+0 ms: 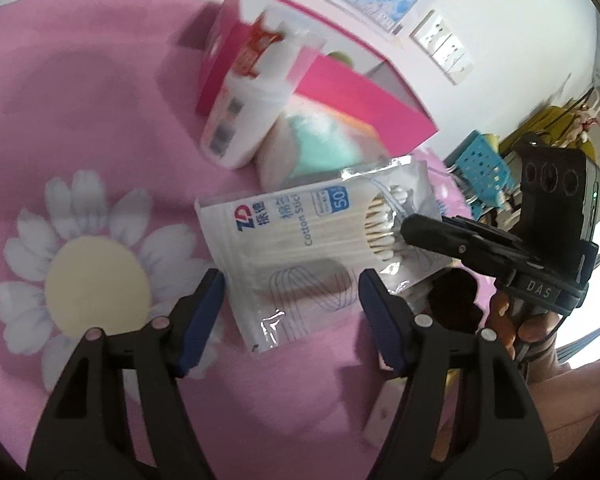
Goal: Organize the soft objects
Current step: 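Carry the cotton-swab bag into the pink box and release it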
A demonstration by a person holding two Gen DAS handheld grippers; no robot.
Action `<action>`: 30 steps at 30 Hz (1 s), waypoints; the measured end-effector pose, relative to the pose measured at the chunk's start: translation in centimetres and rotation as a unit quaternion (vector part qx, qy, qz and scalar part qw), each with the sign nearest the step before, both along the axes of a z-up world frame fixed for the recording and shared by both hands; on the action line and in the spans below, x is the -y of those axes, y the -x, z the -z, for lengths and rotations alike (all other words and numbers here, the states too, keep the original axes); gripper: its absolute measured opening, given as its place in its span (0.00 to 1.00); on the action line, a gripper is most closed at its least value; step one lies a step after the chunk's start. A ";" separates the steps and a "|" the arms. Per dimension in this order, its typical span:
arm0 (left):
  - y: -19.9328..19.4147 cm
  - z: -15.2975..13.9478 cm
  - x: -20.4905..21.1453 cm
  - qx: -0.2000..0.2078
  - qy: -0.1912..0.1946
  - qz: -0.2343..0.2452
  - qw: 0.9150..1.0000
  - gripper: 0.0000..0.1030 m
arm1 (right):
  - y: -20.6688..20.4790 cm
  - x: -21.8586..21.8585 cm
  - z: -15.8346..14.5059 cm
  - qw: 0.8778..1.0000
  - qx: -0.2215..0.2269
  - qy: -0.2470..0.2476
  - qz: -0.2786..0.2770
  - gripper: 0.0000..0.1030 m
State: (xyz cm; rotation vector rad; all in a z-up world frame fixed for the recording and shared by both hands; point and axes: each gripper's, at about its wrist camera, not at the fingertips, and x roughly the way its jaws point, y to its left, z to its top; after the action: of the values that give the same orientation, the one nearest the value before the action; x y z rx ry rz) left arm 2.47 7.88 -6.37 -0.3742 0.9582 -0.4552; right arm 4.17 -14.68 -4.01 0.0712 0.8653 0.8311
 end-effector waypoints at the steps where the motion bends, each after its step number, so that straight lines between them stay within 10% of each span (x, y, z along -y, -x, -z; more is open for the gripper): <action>1: -0.1 -0.5 0.4 0.006 0.000 0.001 1.000 0.67 | 0.1 0.3 -0.5 1.000 0.007 -0.004 0.001 0.12; 17: -4.3 -12.2 3.6 0.144 -0.077 0.030 0.986 0.67 | -3.3 5.2 -8.4 0.993 0.067 -0.086 0.036 0.13; 30: -14.6 -12.5 2.7 0.099 -0.106 0.011 0.989 0.67 | -13.2 3.7 -8.5 0.991 0.033 -0.115 0.060 0.13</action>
State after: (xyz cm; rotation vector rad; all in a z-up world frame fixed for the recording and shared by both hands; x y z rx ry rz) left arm 17.04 5.15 6.14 -0.1223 0.8091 -0.3981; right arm 17.35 -18.42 4.46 0.2949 0.6935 0.8133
